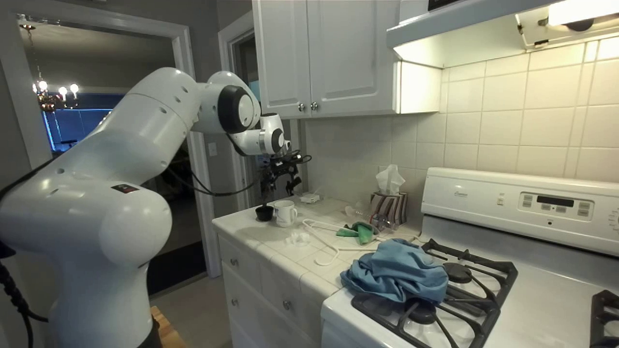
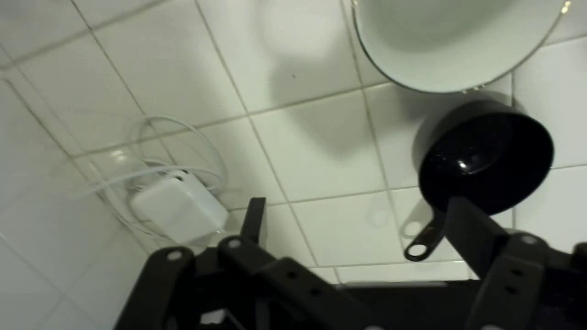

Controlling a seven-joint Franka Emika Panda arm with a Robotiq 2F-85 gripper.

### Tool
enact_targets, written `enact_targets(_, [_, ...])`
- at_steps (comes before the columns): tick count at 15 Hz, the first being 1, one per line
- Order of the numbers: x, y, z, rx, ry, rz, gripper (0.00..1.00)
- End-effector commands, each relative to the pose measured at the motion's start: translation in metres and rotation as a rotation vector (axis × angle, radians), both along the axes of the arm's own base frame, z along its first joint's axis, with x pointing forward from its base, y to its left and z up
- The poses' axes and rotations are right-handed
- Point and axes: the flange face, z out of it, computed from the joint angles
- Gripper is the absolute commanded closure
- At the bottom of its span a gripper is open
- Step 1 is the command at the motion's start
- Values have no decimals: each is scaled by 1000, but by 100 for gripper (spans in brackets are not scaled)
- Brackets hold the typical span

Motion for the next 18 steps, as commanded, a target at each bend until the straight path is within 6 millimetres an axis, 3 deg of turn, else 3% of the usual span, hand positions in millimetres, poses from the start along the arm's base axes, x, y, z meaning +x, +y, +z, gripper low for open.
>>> enact_targets(1, [-1,-62,25,-41,11,-203,0])
enact_targets(3, [3,-108,29,-57,12,-317,0])
enact_targets(5, [3,-153,20,-76,24,-426,0])
enact_targets(8, [-6,-217,-6,-94,104,-587,0])
enact_targets(10, [-16,-247,-26,-106,193,-666,0])
enact_targets(12, [-30,-265,-43,-126,294,-717,0])
enact_targets(14, [-42,-271,-55,-135,362,-709,0])
enact_targets(18, [-56,-260,-76,-106,371,-623,0])
